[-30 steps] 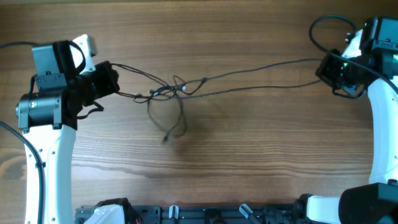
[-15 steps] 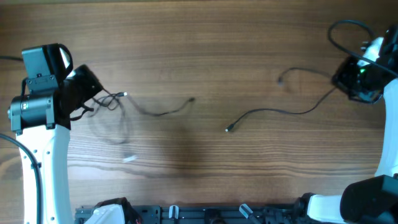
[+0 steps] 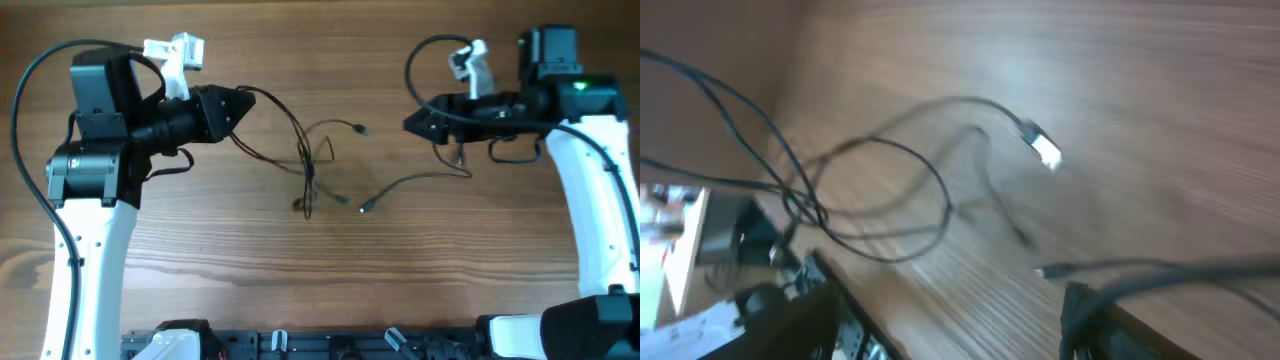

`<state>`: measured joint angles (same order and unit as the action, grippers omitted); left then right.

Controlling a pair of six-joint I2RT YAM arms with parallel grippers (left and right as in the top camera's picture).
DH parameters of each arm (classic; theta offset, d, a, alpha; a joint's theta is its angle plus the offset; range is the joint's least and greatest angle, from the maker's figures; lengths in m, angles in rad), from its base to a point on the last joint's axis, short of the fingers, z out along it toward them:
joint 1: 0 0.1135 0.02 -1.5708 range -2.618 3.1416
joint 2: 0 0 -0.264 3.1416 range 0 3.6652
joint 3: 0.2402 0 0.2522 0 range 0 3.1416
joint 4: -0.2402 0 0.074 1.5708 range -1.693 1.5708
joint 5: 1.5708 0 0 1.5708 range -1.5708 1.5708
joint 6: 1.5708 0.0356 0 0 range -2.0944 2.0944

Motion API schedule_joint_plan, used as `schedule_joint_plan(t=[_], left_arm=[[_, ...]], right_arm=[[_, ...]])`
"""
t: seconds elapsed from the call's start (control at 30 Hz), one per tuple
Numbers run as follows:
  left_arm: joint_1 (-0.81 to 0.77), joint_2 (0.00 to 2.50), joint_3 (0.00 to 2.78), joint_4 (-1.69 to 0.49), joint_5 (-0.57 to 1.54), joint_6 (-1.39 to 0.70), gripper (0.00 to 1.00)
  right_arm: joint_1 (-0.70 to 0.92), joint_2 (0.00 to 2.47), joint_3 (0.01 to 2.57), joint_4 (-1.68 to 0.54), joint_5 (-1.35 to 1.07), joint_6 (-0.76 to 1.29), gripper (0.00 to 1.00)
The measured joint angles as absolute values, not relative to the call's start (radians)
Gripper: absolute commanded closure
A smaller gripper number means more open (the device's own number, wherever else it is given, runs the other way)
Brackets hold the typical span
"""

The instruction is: Untangle cables

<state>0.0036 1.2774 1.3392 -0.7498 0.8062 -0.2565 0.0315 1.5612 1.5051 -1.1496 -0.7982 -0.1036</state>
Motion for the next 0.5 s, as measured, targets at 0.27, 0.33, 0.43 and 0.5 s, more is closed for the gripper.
schedule_joint_plan(t=[0.27, 0.33, 0.43, 0.5], left_arm=[[0.004, 1.277, 1.34, -0.751, 0.897, -0.333, 0.92], [0.004, 1.277, 1.34, -0.751, 0.904, -0.337, 0.92], [0.004, 1.277, 1.34, -0.755, 0.907, -0.339, 0.92], [0.004, 1.277, 1.34, -0.756, 0.908, -0.34, 0.92]], right_arm=[[0.314, 1.561, 1.504, -0.961, -0.474, 0.373, 0.19], [0.357, 1.56, 1.504, -1.005, -0.323, 0.487, 0.18], [0.377, 1.56, 1.504, -1.102, -0.151, 0.587, 0.19], [0.374, 1.56, 1.502, -1.079, -0.152, 0.559, 0.21]])
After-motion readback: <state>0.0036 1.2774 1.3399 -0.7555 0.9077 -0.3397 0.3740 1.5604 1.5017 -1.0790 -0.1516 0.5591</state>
